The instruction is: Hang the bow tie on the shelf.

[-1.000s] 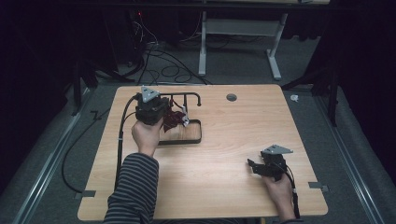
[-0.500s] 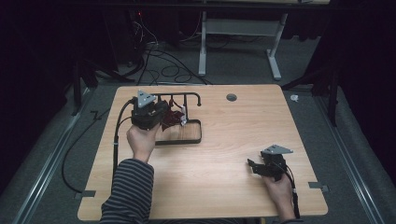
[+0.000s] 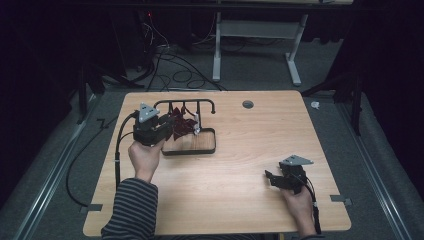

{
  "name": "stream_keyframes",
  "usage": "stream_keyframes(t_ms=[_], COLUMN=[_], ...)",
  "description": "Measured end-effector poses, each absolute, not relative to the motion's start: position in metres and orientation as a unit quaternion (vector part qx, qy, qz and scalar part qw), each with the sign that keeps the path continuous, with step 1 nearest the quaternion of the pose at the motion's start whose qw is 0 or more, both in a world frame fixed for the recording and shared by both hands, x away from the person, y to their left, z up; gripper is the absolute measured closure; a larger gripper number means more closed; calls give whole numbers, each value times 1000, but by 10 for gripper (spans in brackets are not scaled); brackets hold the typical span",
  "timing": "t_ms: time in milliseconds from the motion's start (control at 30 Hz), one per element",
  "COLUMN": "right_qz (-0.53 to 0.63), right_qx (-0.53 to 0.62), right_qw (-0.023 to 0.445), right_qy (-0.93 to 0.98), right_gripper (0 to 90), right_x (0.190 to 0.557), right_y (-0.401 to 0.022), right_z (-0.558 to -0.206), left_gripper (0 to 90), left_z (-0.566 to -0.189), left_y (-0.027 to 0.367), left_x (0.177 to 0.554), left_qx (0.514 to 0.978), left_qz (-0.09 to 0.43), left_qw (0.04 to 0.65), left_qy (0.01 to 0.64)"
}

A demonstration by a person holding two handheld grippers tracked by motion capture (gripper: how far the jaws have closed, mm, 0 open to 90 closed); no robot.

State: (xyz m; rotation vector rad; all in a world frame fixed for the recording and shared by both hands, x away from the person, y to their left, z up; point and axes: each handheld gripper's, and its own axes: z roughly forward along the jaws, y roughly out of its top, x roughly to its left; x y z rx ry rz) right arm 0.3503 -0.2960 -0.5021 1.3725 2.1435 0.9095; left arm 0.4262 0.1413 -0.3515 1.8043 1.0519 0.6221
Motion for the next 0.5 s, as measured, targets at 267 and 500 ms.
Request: stream_keyframes(t_ms=[267,500], right_qz=[329,328], right_qx=[495,496], right_qw=[218,218], right_qy=[774,774], right_gripper=[332,333], right_x=[350,350], right_y=[-296,-296], right_z=[-502,-502], left_gripper=[732,723], left_z=[-355,-358], left_y=[146,151], left_x=[421,417], left_qx=[736,734], left_qz=[251,249], left_qw=[459,461], left_qy=[429,433])
